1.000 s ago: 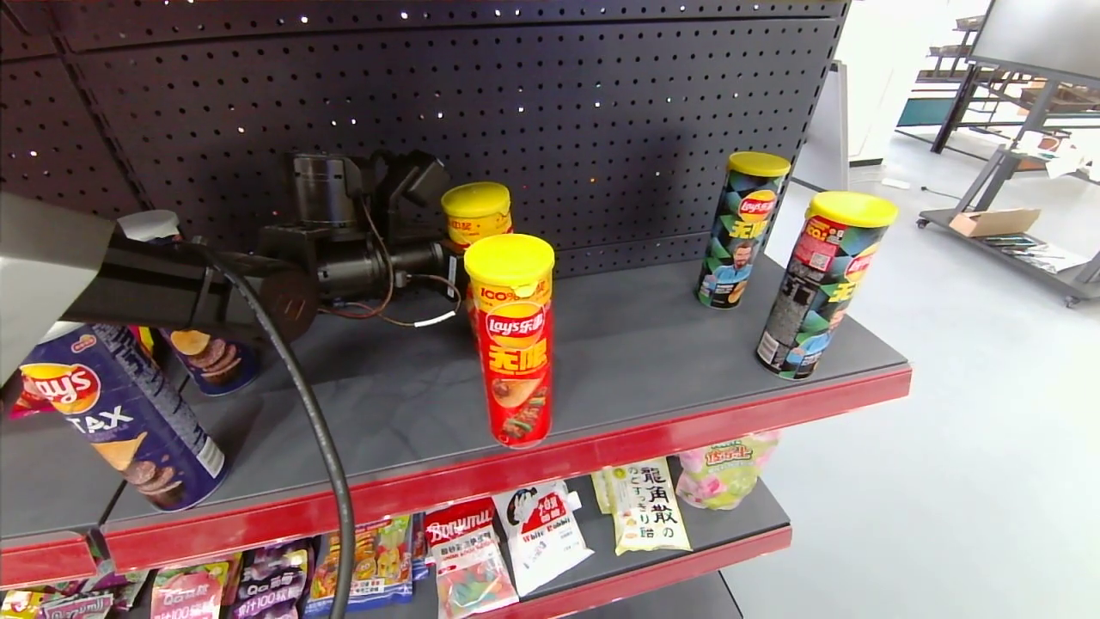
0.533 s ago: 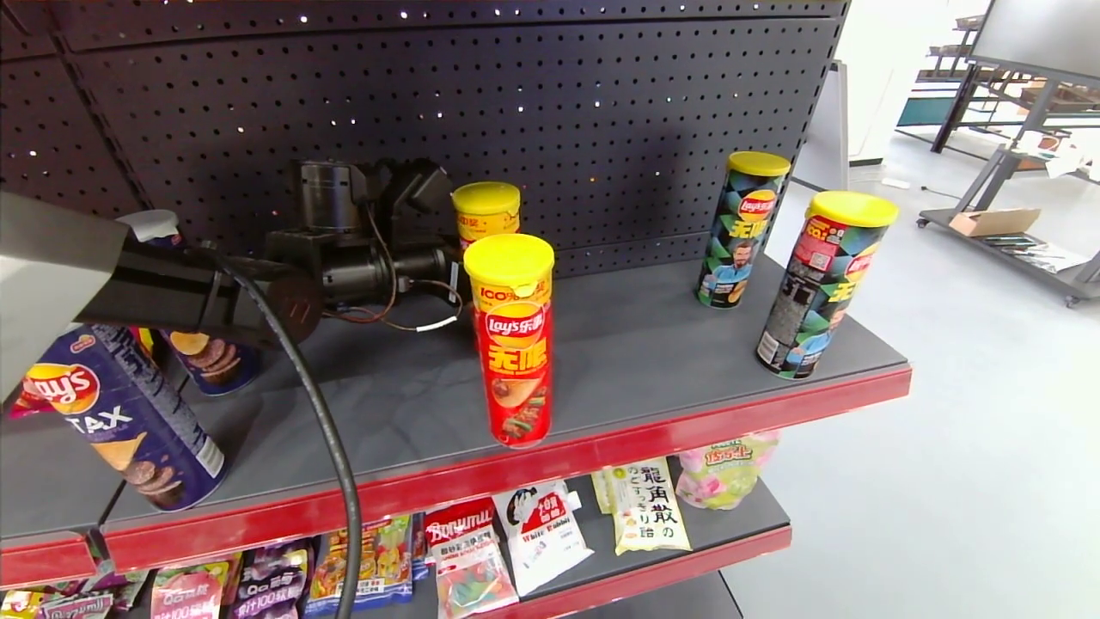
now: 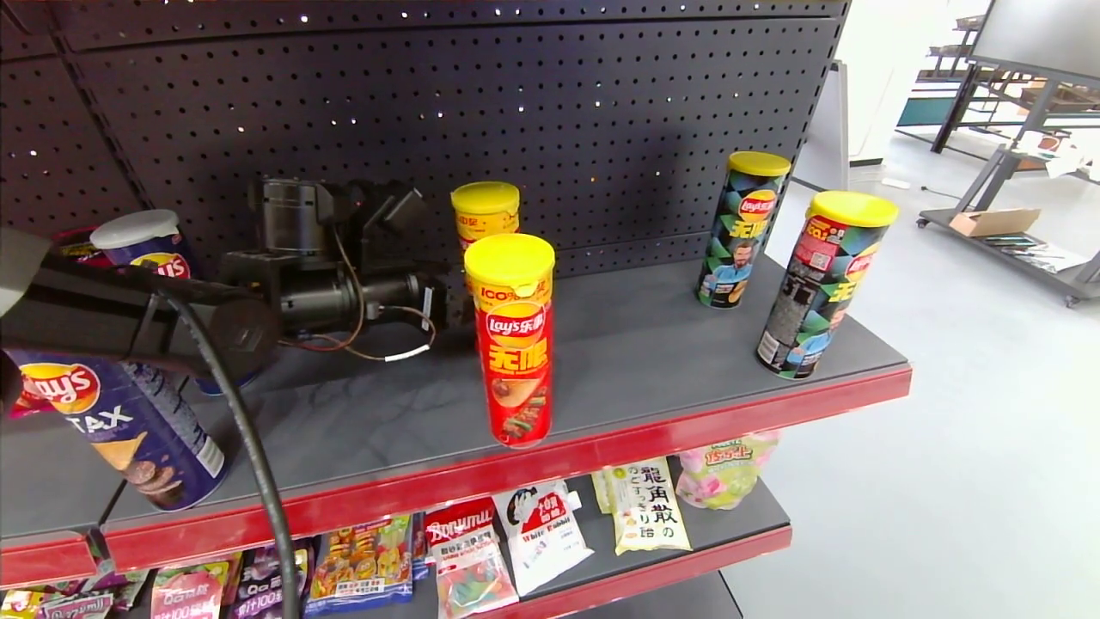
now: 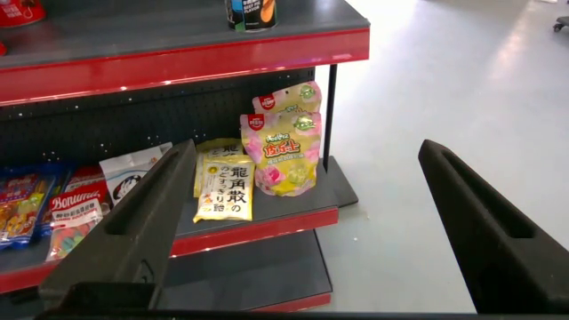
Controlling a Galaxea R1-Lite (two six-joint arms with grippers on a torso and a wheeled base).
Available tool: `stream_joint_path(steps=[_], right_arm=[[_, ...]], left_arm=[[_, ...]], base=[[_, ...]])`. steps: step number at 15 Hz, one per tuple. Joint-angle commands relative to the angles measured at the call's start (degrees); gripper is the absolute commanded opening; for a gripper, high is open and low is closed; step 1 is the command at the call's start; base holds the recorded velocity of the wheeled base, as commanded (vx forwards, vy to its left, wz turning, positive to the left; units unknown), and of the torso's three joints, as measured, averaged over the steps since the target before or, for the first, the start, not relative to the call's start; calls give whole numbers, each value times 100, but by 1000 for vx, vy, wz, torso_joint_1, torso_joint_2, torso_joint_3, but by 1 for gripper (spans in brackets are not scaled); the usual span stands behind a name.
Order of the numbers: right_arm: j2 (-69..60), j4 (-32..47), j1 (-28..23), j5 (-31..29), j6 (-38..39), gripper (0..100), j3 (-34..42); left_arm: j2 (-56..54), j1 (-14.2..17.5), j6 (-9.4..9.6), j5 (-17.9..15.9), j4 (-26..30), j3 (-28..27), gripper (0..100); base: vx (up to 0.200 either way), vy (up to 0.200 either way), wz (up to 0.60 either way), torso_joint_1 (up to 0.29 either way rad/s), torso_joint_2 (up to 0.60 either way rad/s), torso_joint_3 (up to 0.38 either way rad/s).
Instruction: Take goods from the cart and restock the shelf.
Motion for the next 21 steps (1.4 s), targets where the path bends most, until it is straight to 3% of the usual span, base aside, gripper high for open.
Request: stream_joint_path(steps=[1, 6, 10, 12, 14, 15, 16, 17, 18, 21], right_arm=[[9, -3, 1, 4, 2, 100, 0], [9, 6, 1, 4, 2, 100, 0], [9, -3, 1, 4, 2, 100, 0], [9, -3, 1, 4, 2, 100, 0], [9, -3, 1, 4, 2, 100, 0], [9, 6, 1, 4, 2, 100, 0], [9, -3, 1, 4, 2, 100, 0], [9, -3, 1, 4, 2, 100, 0], [9, 6, 1, 4, 2, 100, 0], [9, -3, 1, 4, 2, 100, 0]], left_arm=[[-601, 144, 1, 1, -14, 517, 100], [-1876, 258, -8, 89, -14, 2020, 100], [-3765, 249, -8, 177, 21, 3409, 100], [-5031, 249, 1, 581, 303, 3962, 100], [-6209, 355, -25, 1222, 988, 4235, 100], [-6376, 443, -69, 1345, 1059, 4261, 100], [-7087, 662, -465, 1785, 1437, 4288, 100], [-7430, 662, -605, 1873, 1700, 4288, 100], [-8142, 715, -658, 1864, 2386, 4305, 100], [-9144, 741, -816, 1917, 2887, 4727, 100]], base=[[0, 0, 0, 0, 0, 0], [0, 0, 0, 0, 0, 0], [0, 0, 0, 0, 0, 0], [0, 0, 0, 0, 0, 0], [0, 0, 0, 0, 0, 0], [0, 0, 0, 0, 0, 0], [0, 0, 0, 0, 0, 0], [0, 0, 0, 0, 0, 0], [0, 0, 0, 0, 0, 0], [0, 0, 0, 0, 0, 0]])
